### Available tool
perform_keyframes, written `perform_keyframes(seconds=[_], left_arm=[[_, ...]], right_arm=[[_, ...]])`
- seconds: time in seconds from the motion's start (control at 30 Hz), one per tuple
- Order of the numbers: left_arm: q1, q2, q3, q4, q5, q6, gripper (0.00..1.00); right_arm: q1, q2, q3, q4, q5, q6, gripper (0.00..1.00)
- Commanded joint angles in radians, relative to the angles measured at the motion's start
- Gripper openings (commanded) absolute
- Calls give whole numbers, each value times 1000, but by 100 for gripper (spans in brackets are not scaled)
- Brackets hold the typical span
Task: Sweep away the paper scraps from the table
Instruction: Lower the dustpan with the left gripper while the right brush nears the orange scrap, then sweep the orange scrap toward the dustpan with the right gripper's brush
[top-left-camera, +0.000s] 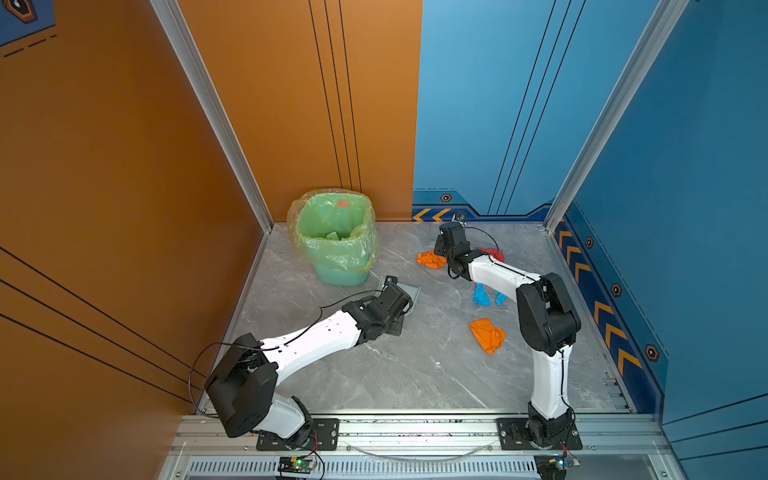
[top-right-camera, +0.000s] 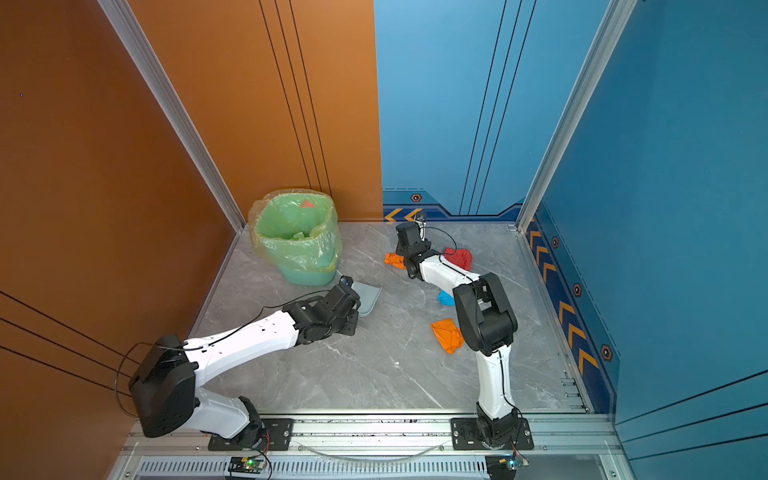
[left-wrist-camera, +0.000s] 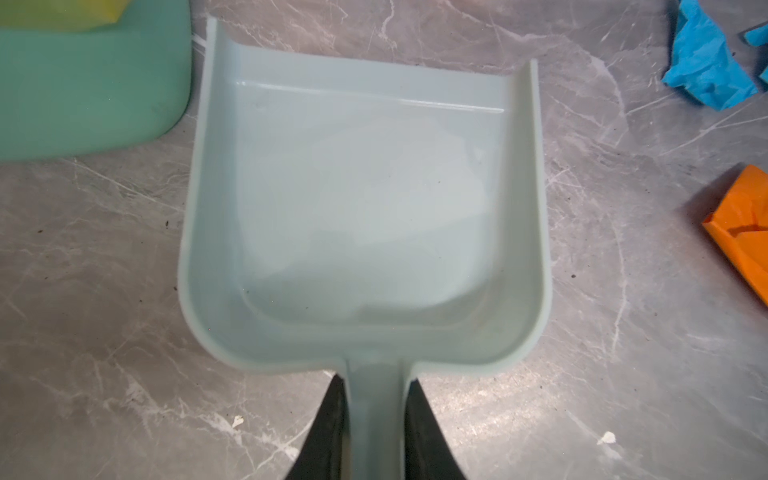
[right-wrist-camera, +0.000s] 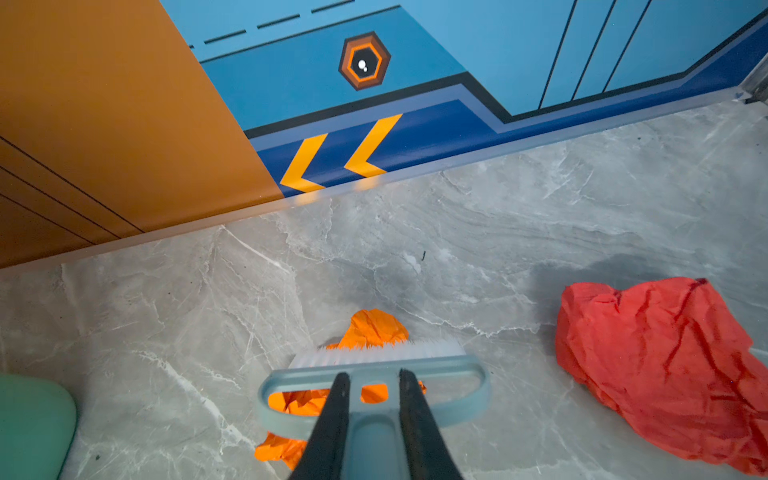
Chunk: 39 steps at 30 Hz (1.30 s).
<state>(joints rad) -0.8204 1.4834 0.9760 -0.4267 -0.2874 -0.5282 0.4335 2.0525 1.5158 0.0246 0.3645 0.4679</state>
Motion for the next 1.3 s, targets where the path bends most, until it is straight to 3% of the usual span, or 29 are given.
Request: perform_keyframes(seconds=[0.0, 0.5, 0.9, 1.27], left_arm=[[-11, 45, -12, 27, 14, -27, 0], [-36, 216, 22, 91, 70, -43, 0], [-37, 248, 0, 135, 113, -49, 0], [-24, 266, -11, 148, 133, -56, 0]], right_arm=[[-3, 14, 28, -73, -36, -17, 0], [25, -53, -154, -88, -91, -37, 0], [137, -173, -313, -135, -111, -121, 0], [213, -292, -452, -147, -293, -192, 0]])
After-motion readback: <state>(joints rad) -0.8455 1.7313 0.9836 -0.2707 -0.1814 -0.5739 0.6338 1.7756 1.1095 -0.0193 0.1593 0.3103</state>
